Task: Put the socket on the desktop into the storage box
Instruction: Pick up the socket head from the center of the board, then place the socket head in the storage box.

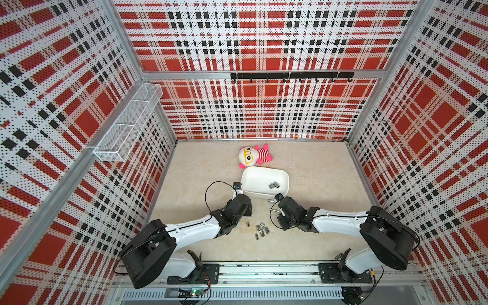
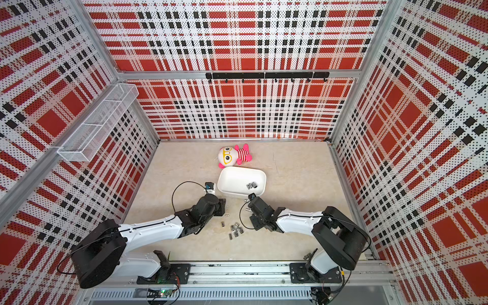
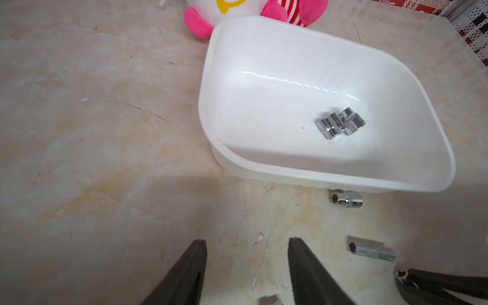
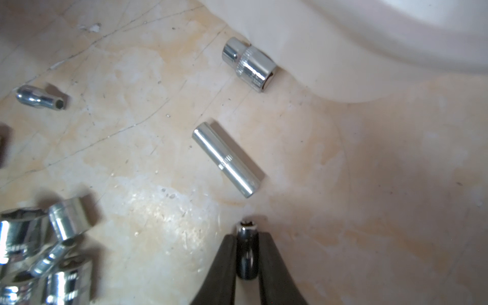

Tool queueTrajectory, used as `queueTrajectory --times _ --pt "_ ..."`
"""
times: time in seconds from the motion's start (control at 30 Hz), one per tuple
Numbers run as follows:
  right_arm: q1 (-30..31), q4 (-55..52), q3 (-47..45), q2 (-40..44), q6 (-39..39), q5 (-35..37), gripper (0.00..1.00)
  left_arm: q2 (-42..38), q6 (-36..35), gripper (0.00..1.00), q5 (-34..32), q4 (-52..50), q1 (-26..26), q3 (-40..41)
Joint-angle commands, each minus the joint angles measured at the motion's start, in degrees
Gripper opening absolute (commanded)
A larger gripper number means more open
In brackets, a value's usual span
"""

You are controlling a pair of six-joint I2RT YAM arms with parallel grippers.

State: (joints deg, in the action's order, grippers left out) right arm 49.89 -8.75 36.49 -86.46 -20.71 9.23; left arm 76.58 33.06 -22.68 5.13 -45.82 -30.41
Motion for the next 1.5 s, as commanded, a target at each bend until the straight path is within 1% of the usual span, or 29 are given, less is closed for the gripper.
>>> queueTrajectory --times 0.0,0.1,0.2,0.33,0.47,0.53,0.63,0.7,0.83,1.03,1.07,1.17,1.47 --pt "0.6 -1.7 -0.1 1.2 -0.6 1.4 0.16 0.3 -0.4 0.55 0.1 0.4 -0.3 -0.8" --pt "0.7 -2.2 -0.7 3.6 -1.0 2.2 0.14 0.2 -0.4 0.55 -0.1 0.3 -0.2 -0.8" --pt "1.0 -3.4 -1.0 6.4 -1.3 6.1 0.13 0.1 -0.3 0.55 -0.7 0.2 -0.2 -0.8" --pt "1.0 -5.5 -0.4 11.6 -0.7 7.7 0.12 -0.4 -0.4 0.55 -1.0 0.1 -0.3 -0.5" --pt "1.0 -8.5 3.2 16.3 0.1 9.8 0.13 -0.8 -0.3 0.55 -1.1 0.1 -0.2 -0.5" --pt "0.8 -9.5 6.4 16.4 0.8 10.7 0.13 -0.8 -0.2 0.55 -0.8 0.1 -0.2 -0.5" --pt "-0.2 -10.1 11.6 13.6 1.9 10.1 0.13 -0.9 -0.2 0.55 -0.6 0.1 -0.2 -0.5" --pt "-2.0 -10.1 15.9 9.8 2.4 7.7 0.13 -1.0 -0.1 0.55 -0.5 0.1 -0.2 -0.6" --pt "-6.3 -11.2 25.9 -0.6 3.1 3.6 0.14 -1.8 -0.1 0.55 -0.5 0.1 -0.2 -0.3" --pt "-9.5 -15.3 39.1 -15.3 3.9 2.9 0.14 -2.8 -0.2 0.56 -0.2 0.1 -0.2 -0.1" --pt "-9.5 -15.6 40.2 -16.7 3.9 1.4 0.14 -3.0 -0.2 0.56 -0.1 0.1 -0.3 -0.1" --pt "-9.5 -15.1 41.4 -19.4 3.7 0.4 0.16 -3.1 -0.2 0.56 -0.1 0.1 -0.4 -0.1" --pt "-9.6 -14.5 41.4 -22.7 3.2 0.6 0.22 -2.4 -0.1 0.56 0.0 0.1 -0.5 -0.3"
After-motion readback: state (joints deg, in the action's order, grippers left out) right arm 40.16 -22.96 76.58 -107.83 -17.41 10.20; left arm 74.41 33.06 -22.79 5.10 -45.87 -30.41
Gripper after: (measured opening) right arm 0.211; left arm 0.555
